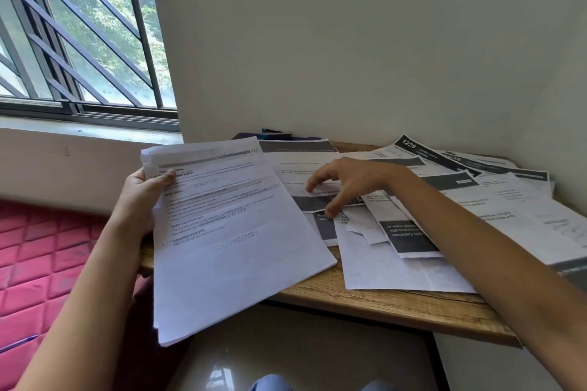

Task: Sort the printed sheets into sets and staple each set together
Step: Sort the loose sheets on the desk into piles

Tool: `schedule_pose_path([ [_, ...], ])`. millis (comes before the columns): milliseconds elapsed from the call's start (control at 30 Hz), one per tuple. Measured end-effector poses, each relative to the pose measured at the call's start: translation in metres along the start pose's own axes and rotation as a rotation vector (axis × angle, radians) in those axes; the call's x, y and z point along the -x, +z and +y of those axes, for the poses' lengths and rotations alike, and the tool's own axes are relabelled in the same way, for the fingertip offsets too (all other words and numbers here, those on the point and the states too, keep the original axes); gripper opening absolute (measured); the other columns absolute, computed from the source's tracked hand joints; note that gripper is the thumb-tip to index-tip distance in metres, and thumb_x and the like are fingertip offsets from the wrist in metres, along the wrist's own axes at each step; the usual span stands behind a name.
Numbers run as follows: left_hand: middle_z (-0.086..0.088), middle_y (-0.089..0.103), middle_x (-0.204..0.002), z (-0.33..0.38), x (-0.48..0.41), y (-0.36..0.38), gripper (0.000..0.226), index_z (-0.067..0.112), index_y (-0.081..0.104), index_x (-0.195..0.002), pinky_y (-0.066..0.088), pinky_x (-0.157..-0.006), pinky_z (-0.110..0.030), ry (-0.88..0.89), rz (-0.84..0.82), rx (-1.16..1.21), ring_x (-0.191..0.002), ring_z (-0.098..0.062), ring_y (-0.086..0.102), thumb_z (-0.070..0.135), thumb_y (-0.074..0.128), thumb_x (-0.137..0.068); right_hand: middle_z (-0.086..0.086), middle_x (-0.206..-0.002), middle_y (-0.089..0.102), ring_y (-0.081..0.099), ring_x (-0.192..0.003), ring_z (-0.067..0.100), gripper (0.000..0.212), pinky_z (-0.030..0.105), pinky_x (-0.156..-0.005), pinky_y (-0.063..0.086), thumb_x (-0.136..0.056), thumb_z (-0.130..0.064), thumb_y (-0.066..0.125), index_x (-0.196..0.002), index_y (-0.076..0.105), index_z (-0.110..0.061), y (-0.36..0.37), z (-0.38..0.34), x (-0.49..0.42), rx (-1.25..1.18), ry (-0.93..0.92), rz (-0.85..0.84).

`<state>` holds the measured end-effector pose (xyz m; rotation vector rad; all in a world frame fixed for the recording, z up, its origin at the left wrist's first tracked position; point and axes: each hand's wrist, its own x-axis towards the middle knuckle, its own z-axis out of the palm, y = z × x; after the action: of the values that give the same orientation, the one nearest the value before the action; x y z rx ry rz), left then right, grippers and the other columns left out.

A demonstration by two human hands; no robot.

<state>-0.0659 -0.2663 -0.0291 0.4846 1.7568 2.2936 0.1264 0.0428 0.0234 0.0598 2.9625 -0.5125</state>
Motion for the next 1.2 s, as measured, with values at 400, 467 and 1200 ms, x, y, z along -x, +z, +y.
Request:
schedule_pose_path([
  [400, 0.006, 0.071, -0.065, 0.002, 0.006, 0.001, 0.012, 0.016, 0.061, -0.089, 0.057, -0.049, -0.026, 0.020, 0.047, 0.023, -0.058, -0.010, 0.068, 0.005, 0.058, -0.094, -0.015, -0.076, 0.061, 0.053, -0.068, 0.003, 0.011, 0.023, -0.063, 0.042, -0.088, -0.026, 0.062, -0.089, 0.072, -0.022, 0.008, -0.020, -0.009, 0.335, -0.155, 0.360],
  [467, 0.007, 0.070, -0.066, 0.003, 0.006, 0.002, 0.012, 0.017, 0.061, -0.088, 0.057, -0.050, -0.026, 0.016, 0.072, 0.040, -0.059, -0.010, 0.067, 0.007, 0.058, -0.093, -0.009, -0.078, 0.066, 0.055, -0.068, 0.010, 0.013, 0.026, -0.062, 0.043, -0.089, -0.027, 0.059, -0.087, 0.070, -0.021, 0.004, -0.024, -0.015, 0.384, -0.127, 0.517],
  [1200, 0.008, 0.070, -0.062, 0.002, 0.011, 0.004, 0.016, 0.016, 0.059, -0.087, 0.057, -0.051, -0.024, 0.043, 0.013, 0.071, -0.055, -0.007, 0.067, 0.002, 0.055, -0.094, 0.014, -0.071, 0.065, 0.065, -0.055, 0.016, 0.014, 0.013, -0.047, 0.049, -0.078, -0.011, 0.061, -0.066, 0.057, -0.005, -0.199, -0.116, 0.051, -0.215, 0.244, 1.081],
])
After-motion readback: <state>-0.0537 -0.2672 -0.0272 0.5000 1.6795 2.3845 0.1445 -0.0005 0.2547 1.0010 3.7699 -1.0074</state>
